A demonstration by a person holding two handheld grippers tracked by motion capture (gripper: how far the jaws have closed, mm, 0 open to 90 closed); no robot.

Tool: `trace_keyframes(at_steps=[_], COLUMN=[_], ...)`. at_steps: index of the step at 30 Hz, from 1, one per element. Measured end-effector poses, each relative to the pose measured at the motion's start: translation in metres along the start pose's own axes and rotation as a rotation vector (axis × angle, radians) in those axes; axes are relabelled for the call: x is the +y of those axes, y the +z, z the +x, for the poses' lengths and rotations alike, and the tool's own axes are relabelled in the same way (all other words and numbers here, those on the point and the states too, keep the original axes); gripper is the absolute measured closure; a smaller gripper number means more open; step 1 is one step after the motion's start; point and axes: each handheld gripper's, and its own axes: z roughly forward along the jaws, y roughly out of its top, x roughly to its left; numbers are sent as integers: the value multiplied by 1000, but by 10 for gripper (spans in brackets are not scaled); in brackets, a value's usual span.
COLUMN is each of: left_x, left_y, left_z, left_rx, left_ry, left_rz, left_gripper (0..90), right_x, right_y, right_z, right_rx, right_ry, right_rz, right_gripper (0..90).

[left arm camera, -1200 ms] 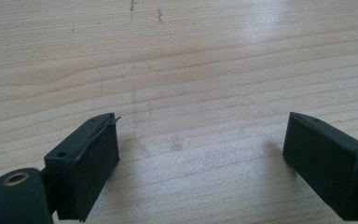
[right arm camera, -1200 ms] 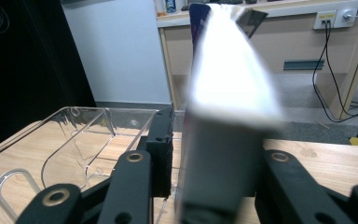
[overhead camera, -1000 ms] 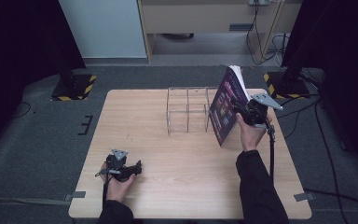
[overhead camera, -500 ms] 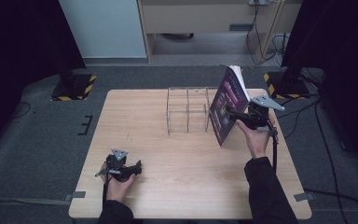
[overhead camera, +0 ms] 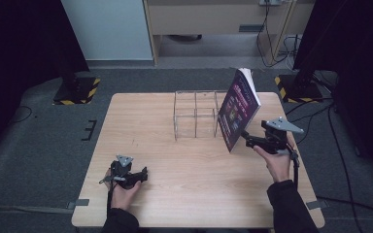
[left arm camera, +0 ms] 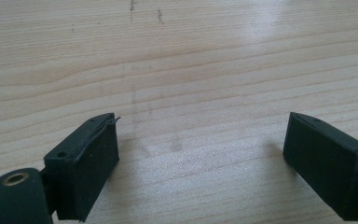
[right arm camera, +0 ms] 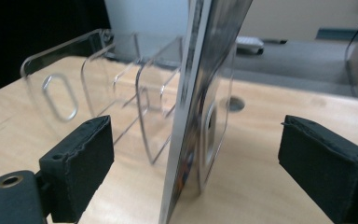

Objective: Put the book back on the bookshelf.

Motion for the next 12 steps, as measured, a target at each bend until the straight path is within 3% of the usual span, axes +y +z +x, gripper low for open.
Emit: trace_keyframes(at_steps=[7, 9, 12], left_x=[0, 0, 0], left_y=[1, 1, 1], left_z=[0, 0, 0], left_rx=[-3, -3, -3], left_ry=[3, 3, 3], left_rz=[3, 3, 4], left_gripper=[79, 77, 75], right_x=[-45, -58, -78], right_y=[-11, -12, -16], right_z=[-6, -10, -17], right_rx=[22, 14, -23], right_ry=[-8, -7, -43], right_rz=[77, 104, 184], right_gripper=[89, 88, 82])
